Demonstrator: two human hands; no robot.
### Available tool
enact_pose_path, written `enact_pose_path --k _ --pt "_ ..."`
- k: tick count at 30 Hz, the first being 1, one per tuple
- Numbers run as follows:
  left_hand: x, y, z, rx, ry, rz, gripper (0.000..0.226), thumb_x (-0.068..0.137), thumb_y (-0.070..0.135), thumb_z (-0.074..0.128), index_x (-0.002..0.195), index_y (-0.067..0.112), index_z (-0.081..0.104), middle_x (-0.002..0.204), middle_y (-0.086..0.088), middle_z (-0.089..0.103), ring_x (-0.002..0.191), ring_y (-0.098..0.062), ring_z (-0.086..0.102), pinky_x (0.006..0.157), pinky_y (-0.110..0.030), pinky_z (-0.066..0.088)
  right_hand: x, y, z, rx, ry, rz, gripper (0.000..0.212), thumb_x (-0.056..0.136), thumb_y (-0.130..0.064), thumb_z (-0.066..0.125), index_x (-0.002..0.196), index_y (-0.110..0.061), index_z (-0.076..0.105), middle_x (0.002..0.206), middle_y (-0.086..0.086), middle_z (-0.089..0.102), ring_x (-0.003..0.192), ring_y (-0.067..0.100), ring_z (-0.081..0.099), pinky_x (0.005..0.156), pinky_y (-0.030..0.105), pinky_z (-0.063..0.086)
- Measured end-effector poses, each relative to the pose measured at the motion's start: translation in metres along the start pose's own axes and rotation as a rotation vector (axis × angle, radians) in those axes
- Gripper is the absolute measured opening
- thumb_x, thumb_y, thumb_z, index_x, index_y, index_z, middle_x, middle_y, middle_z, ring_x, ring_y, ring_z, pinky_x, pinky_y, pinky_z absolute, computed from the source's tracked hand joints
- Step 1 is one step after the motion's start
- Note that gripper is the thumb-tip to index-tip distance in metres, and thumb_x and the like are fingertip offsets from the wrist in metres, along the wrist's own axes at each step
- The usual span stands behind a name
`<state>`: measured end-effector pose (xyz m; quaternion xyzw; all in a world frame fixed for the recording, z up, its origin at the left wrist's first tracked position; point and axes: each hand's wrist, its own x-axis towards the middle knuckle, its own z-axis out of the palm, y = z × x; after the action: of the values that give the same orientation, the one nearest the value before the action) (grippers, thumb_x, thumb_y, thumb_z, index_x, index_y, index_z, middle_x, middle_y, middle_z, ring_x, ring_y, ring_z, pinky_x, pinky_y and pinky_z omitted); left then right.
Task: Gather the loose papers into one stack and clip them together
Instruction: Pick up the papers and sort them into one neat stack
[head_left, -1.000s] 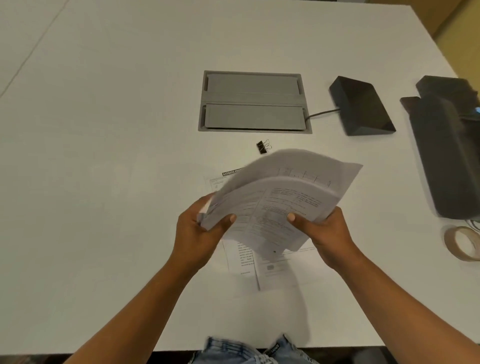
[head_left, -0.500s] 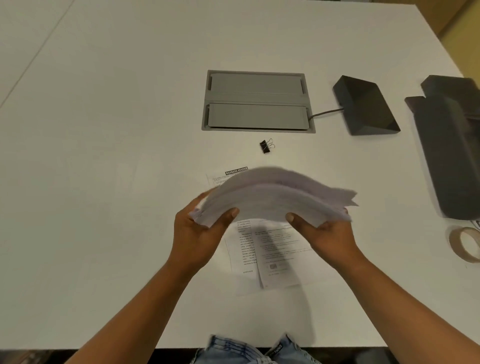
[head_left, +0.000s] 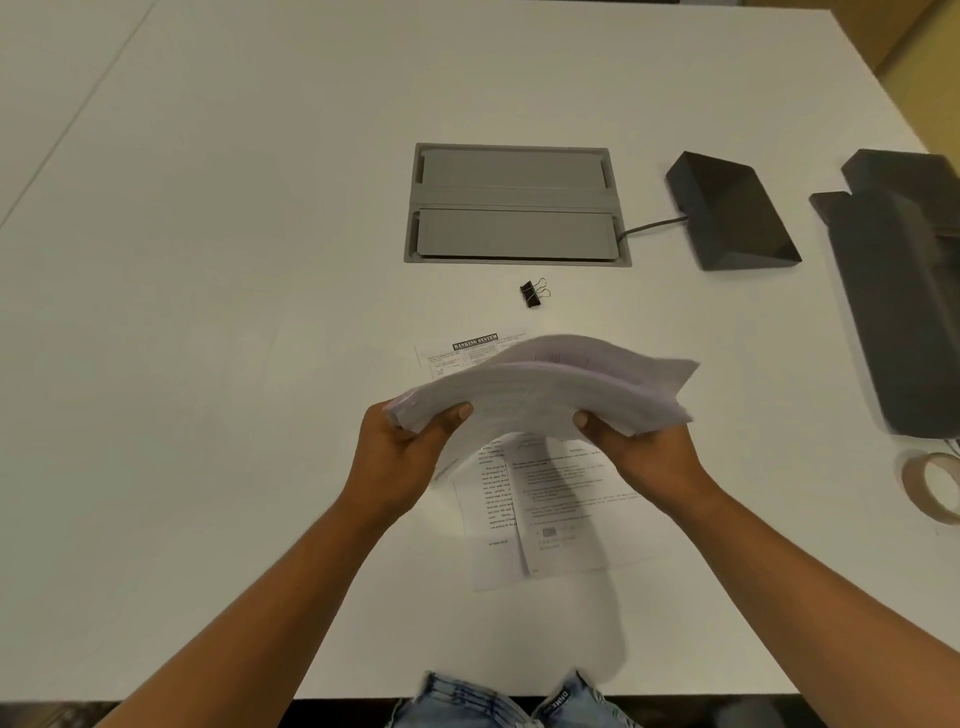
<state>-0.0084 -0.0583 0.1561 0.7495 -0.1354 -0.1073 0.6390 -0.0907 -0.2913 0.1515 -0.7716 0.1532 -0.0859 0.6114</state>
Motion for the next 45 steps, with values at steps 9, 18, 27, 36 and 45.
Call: enact_pose_path --k 9,18,27,36,45 --pt "-0.004 0.008 0.002 -0.073 0.048 0.009 0.042 0.073 0.022 0.079 0.11 0.037 0.067 0.106 0.015 0.074 0.105 -0.005 0.066 0.08 -0.02 0.058 -0.004 -0.002 0.002 0.092 0.01 -0.025 0.036 0.073 -0.021 0.079 0.105 -0.031 0.066 0.094 -0.017 0.076 0.094 0.006 0.071 0.075 0.021 0.058" --pt "-0.003 0.005 -0.001 -0.093 0.064 -0.023 0.041 0.071 0.02 0.081 0.107 0.037 0.069 0.099 0.017 0.075 0.099 -0.009 0.069 0.075 -0.021 0.06 0.0 -0.006 -0.005 0.47 0.076 0.136 0.069 0.063 -0.088 0.049 0.092 -0.033 0.079 0.094 -0.011 0.076 0.093 0.005 0.067 0.082 0.022 0.053" --pt "-0.005 0.002 0.0 -0.08 0.06 -0.033 0.046 0.073 0.014 0.082 0.106 0.041 0.065 0.093 0.029 0.073 0.096 -0.003 0.069 0.075 -0.021 0.06 -0.002 0.021 0.006 0.199 0.249 0.244 0.066 0.103 -0.048 0.008 0.084 -0.043 0.071 0.08 -0.022 0.072 0.08 -0.007 0.066 0.077 0.012 0.047" --pt "-0.003 -0.002 0.0 -0.129 0.021 -0.067 0.049 0.081 0.006 0.076 0.087 0.055 0.074 0.088 0.023 0.076 0.088 -0.005 0.072 0.071 -0.022 0.059 -0.019 0.04 0.001 0.122 0.077 0.189 0.051 0.101 -0.053 0.02 0.133 -0.029 0.052 0.124 -0.019 0.061 0.113 -0.014 0.056 0.084 -0.001 0.041" --pt "-0.001 -0.009 -0.008 -0.106 -0.044 -0.096 0.047 0.081 0.005 0.075 0.083 0.052 0.075 0.085 0.022 0.076 0.085 -0.002 0.07 0.07 -0.02 0.057 -0.002 0.05 -0.022 -0.098 0.151 0.2 0.025 0.096 -0.011 0.058 0.118 -0.022 0.061 0.101 -0.012 0.072 0.092 0.0 0.066 0.079 0.022 0.051"
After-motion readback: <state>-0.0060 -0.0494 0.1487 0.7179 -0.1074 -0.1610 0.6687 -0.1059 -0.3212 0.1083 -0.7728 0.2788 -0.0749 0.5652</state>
